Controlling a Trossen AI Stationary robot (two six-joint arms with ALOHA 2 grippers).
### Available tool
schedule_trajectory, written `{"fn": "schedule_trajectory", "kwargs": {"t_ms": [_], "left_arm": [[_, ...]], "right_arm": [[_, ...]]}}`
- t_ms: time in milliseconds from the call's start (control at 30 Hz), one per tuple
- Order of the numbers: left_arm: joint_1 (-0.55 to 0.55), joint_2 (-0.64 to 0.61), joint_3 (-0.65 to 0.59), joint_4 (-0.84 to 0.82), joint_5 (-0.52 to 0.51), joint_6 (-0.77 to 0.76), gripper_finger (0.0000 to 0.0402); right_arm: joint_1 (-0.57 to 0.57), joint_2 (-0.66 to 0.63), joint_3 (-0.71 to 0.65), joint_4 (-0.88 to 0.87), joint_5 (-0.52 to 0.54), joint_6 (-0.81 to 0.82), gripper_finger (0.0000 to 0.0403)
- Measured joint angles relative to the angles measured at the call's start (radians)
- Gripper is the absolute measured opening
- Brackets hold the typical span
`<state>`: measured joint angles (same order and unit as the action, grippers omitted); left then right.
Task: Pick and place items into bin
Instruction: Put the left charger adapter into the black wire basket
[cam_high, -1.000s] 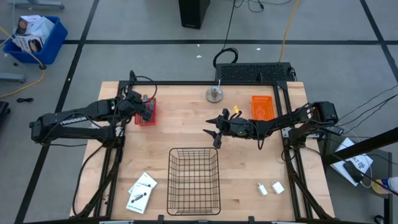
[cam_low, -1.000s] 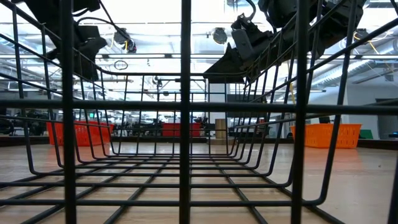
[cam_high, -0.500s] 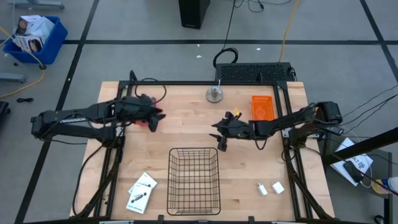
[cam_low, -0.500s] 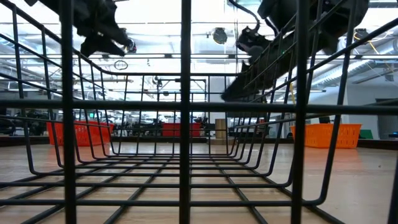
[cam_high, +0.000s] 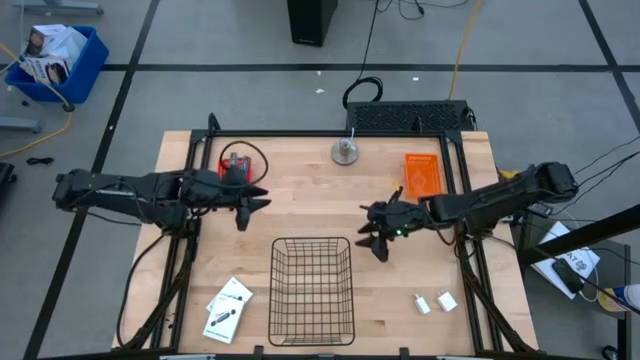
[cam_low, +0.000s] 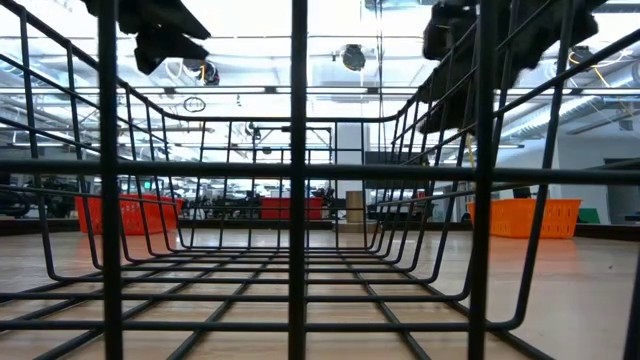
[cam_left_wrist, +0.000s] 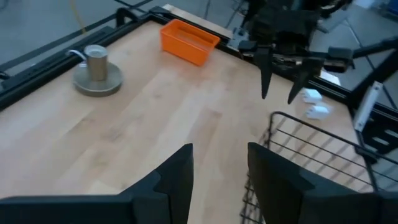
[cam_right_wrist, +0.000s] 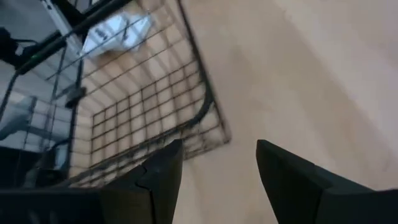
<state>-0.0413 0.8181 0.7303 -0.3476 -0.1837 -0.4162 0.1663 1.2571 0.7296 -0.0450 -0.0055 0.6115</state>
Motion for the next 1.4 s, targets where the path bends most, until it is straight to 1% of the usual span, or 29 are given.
{"fn": "schedule_trajectory", "kwargs": {"t_ms": [133, 233, 300, 400, 533, 667, 867, 967, 1200, 1300, 1400], "left_arm": [[-0.049, 0.001, 0.0, 0.001, -0.003, -0.004, 0.0156], [-0.084, 0.016, 0.0, 0.006, -0.032, -0.005, 0.0158], [-0.103, 0.032, -0.001, 0.012, -0.053, -0.009, 0.0158], [-0.125, 0.067, -0.001, 0.024, -0.055, -0.008, 0.0159], [-0.149, 0.131, -0.001, 0.073, -0.055, -0.004, 0.0159], [-0.171, 0.203, -0.001, 0.095, -0.055, -0.003, 0.0159], [-0.186, 0.278, -0.001, 0.161, -0.047, -0.001, 0.0159], [-0.185, 0.284, -0.001, 0.177, -0.027, -0.003, 0.0159], [-0.189, 0.281, -0.001, 0.189, -0.026, -0.002, 0.0159], [-0.189, 0.281, -0.001, 0.203, -0.026, 0.001, 0.0159], [-0.189, 0.281, -0.001, 0.228, -0.027, 0.019, 0.0159]], "right_arm": [[0.076, -0.017, 0.0, -0.142, -0.009, 0.167, 0.0196], [0.128, -0.017, 0.0, -0.234, -0.026, 0.301, 0.0196], [0.163, -0.018, 0.0, -0.27, -0.026, 0.381, 0.0196], [0.213, -0.018, 0.0, -0.314, -0.028, 0.495, 0.0196], [0.28, -0.018, -0.001, -0.365, -0.073, 0.657, 0.0196], [0.357, -0.018, -0.001, -0.39, -0.08, 0.796, 0.0196], [0.442, -0.018, -0.001, -0.404, -0.079, 0.944, 0.0196], [0.485, -0.018, -0.001, -0.423, -0.078, 1.019, 0.0196], [0.597, -0.018, -0.001, -0.488, -0.077, 1.21, 0.0196], [0.646, -0.014, -0.001, -0.487, -0.051, 1.291, 0.0196], [0.681, 0.01, -0.001, -0.476, -0.037, 1.329, 0.0196]]}}
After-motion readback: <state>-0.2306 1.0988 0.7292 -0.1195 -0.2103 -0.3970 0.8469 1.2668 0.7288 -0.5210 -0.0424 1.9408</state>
